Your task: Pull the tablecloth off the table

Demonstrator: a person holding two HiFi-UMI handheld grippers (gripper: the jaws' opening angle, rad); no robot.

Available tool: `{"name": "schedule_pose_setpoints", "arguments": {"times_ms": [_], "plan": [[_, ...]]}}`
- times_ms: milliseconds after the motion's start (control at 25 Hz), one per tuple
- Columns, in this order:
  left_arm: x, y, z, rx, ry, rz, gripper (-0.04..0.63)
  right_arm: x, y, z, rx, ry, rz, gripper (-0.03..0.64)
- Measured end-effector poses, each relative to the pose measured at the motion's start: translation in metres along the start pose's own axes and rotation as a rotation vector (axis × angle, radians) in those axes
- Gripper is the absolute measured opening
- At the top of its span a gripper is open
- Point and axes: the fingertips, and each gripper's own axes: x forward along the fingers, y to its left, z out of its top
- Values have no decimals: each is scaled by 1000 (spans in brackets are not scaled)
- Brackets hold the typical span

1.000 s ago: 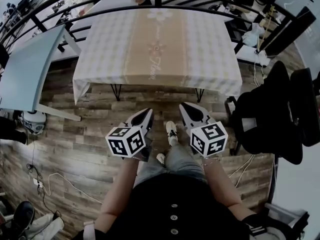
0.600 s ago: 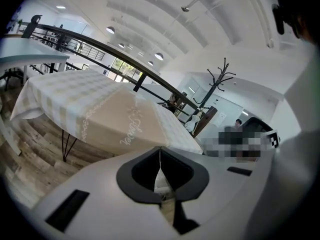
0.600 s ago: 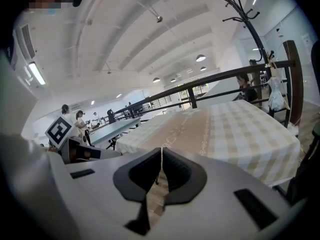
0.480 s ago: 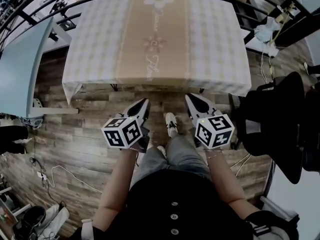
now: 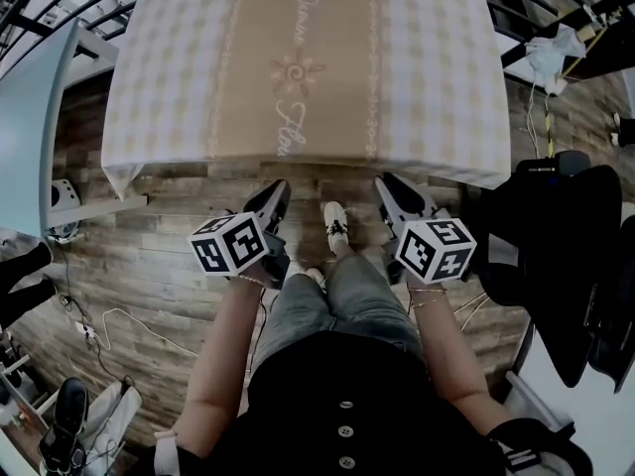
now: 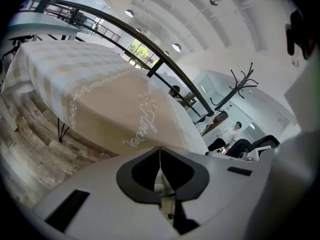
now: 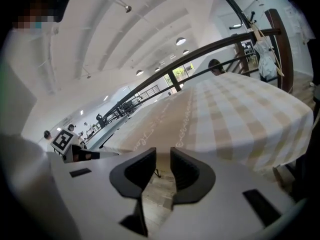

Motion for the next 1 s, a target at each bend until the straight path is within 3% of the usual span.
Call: {"name": "schedule_pose_setpoints", "arguments": {"times_ms": [80, 360, 400, 480, 520, 720, 840, 1000], "plan": [[6, 7, 1, -28, 6, 14, 17, 1, -10, -3, 83, 7, -2, 133], [24, 25, 6, -119, 10, 69, 17, 5, -42, -12, 320, 4, -12, 152], [27, 26, 6, -139, 9, 70, 33, 5, -48, -13, 349, 0, -20, 155], [32, 28, 6, -188, 12, 67, 167, 7, -58, -14, 401, -7, -33, 180], [34, 29, 6, -212, 10, 69, 188, 8, -61, -14, 424, -8, -37, 195], [46, 34, 11, -302, -21, 78, 235, 13, -79, -13, 668, -77, -40, 241], [51, 37, 13, -404, -54, 70, 250, 17, -86, -12, 816, -125, -35, 247], [58, 43, 11, -461, -67, 88, 250, 19, -96, -10, 831, -138, -48, 247]]}}
